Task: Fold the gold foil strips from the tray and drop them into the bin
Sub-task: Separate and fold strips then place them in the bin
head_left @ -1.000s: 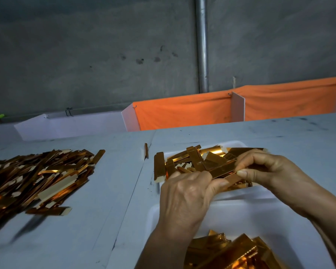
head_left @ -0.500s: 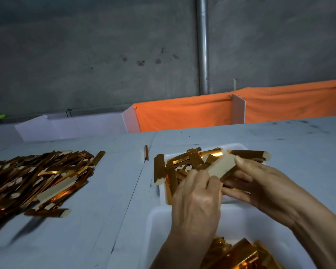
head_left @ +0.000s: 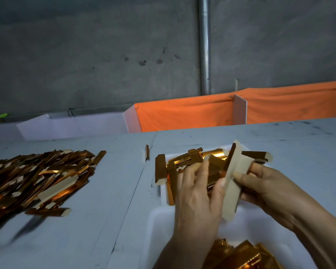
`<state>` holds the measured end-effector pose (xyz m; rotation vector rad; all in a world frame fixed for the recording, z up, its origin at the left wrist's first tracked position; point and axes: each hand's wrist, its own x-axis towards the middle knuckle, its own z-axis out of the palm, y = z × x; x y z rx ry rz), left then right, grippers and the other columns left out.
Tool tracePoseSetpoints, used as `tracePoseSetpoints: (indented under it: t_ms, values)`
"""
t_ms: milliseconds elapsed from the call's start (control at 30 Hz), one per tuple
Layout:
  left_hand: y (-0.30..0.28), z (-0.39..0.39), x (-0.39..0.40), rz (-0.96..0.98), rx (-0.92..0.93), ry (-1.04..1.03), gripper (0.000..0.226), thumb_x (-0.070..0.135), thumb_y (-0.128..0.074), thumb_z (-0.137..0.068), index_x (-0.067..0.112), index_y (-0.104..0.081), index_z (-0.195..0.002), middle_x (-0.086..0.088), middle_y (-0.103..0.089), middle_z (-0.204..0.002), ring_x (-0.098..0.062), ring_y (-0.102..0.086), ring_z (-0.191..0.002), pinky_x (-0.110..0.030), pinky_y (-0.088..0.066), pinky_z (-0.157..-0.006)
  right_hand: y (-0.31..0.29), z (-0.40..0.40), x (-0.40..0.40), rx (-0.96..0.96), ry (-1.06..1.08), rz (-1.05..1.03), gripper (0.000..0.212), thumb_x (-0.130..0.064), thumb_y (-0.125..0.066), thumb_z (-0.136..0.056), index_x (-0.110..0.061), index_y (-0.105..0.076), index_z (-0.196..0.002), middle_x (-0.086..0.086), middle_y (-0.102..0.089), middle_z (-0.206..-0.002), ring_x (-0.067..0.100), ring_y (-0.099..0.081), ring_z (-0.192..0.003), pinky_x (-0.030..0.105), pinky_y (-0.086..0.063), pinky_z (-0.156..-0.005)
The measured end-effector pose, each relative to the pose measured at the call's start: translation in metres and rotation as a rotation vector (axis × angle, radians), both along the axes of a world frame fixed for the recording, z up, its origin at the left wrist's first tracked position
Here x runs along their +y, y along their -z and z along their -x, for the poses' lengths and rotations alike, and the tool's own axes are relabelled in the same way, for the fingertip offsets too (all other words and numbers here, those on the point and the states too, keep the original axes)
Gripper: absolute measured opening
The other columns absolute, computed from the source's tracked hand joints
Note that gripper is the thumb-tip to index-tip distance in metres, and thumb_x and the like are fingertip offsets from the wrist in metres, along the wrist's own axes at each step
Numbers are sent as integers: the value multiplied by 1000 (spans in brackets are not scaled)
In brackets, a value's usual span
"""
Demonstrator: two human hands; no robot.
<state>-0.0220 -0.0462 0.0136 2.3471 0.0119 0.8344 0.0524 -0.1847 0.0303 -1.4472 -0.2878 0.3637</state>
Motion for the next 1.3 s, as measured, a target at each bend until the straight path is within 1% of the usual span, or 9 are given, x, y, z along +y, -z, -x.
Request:
tracePoseSetpoints:
  t_ms: [100, 267, 433, 633, 800, 1000, 1133, 1200, 1300]
  values:
    - [11, -5, 3, 142, 279, 140, 63, 56, -40, -93, 38, -17, -149, 19, -26, -148, -1, -26, -134, -30, -36, -109, 4, 3, 7, -83, 16, 78, 17, -8, -55, -93, -17, -66, -104, 1, -76, -87, 13, -72, -78, 17, -54, -55]
    - [11, -7, -2, 90, 296, 149, 43, 35, -39, -100, 31, -33, -143, 14, -44, -137, 5, -40, -115, -1, -30, -87, 10, 3, 15, -141, -7, 134, 17, -18, -53, -95, -14, -69, -99, 3, -75, -86, 15, -72, -81, 18, -55, -59]
    - [8, -6, 1, 137, 314, 108, 48, 43, -29, -100, 32, -26, -147, 9, -42, -141, -8, -38, -128, -25, -38, -105, -1, 1, 6, 41, -230, -73, 34, -8, -40, -100, -7, -73, -104, 14, -72, -106, 23, -69, -101, 27, -59, -74]
    - [3, -5, -6, 143, 438, 178, 54, 50, -21, -99, 36, -8, -150, 13, -20, -154, -9, -17, -141, -24, -22, -108, 3, -1, 2, 41, -195, 5, 30, -2, -47, -96, -12, -74, -101, 12, -73, -103, 24, -71, -96, 27, -59, -70]
    - [3, -5, -6, 123, 428, 196, 54, 46, -24, -100, 36, -5, -150, 14, -16, -155, -7, -15, -141, -20, -18, -104, 6, -1, 5, 3, -117, 33, 23, -2, -57, -90, -13, -72, -105, 6, -75, -95, 19, -73, -88, 25, -58, -65]
    - [8, -6, -2, 90, 370, 200, 64, 51, -34, -97, 37, 0, -149, 15, -16, -155, -8, -16, -141, -28, -24, -110, 1, 0, 3, 11, -116, 15, 25, -9, -51, -96, -15, -73, -106, 10, -74, -99, 18, -72, -93, 23, -58, -65]
    - [10, -5, -3, 80, 334, 208, 65, 52, -34, -96, 36, 0, -150, 15, -18, -154, -7, -18, -140, -23, -23, -107, 1, 2, 3, -16, -87, 35, 27, -8, -51, -96, -18, -70, -112, 9, -74, -99, 18, -72, -91, 25, -59, -65]
    - [11, -6, -4, 60, 320, 208, 62, 49, -31, -98, 34, -2, -150, 13, -24, -152, -7, -24, -138, -19, -25, -104, 2, 3, 5, -28, -64, 47, 25, -9, -55, -93, -18, -68, -113, 8, -75, -97, 19, -73, -88, 26, -59, -64]
    - [12, -8, -4, 73, 336, 189, 58, 46, -28, -99, 33, -4, -150, 8, -29, -150, -11, -36, -132, -29, -37, -107, 1, 4, 6, -29, -34, 39, 24, -7, -61, -88, -15, -66, -110, 6, -75, -92, 21, -73, -84, 25, -59, -61]
